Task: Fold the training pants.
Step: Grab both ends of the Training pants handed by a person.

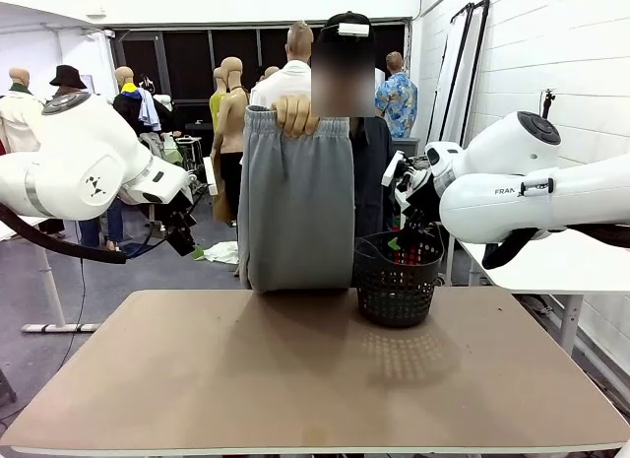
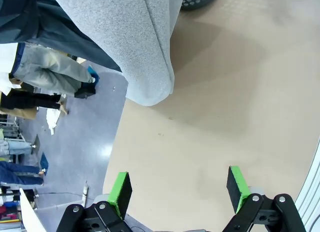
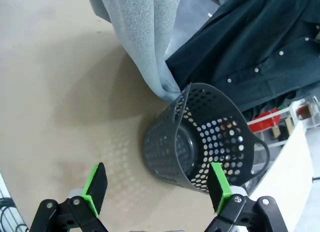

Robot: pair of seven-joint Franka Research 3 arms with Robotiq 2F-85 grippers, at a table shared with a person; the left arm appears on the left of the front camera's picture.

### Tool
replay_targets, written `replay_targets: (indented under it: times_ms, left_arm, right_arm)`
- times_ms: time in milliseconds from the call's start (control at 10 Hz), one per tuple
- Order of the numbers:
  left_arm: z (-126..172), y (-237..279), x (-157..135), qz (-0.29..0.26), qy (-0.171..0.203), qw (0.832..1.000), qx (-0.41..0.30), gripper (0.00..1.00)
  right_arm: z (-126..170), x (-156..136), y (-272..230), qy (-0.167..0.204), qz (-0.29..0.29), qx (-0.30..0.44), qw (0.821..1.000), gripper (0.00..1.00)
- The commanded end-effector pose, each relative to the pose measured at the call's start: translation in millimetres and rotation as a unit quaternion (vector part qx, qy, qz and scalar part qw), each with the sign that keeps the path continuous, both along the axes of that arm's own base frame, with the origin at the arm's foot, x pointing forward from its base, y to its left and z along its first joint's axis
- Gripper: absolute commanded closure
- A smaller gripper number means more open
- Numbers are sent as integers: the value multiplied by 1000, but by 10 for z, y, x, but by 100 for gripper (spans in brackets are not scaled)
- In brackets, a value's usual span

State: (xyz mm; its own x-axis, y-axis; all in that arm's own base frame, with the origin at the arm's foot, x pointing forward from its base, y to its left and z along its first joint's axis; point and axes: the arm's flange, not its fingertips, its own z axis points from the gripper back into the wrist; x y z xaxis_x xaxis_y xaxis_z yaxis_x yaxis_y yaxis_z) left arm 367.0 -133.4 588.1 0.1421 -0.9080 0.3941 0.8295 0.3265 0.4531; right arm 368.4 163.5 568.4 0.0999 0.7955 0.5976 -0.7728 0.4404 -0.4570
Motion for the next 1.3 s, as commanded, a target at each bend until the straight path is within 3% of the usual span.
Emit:
replay_targets:
  times_ms: [0, 100, 300, 500, 900, 1200]
  left_arm:
    - [-1, -9, -6, 10, 2, 1000, -6, 0]
    - [0, 0, 0, 0, 0, 1000, 0, 0]
    - [-43, 81, 207, -90, -20, 996, -3, 0]
    - [-76, 128, 337, -128, -19, 991, -40, 0]
    - [-95, 76, 410, -143, -72, 978, -133, 0]
    - [-77, 34, 409, -181, -67, 964, -184, 0]
  right_arm:
    - [-22, -23, -11, 9, -5, 2, 1000, 0]
    - [0, 0, 0, 0, 0, 0, 1000, 0]
    - [13, 201, 65, -20, 61, 2, 998, 0]
    - [-7, 338, 123, -45, 116, 23, 992, 0]
    - [-56, 454, 186, -65, 180, 106, 976, 0]
    - [-64, 490, 214, -68, 208, 157, 963, 0]
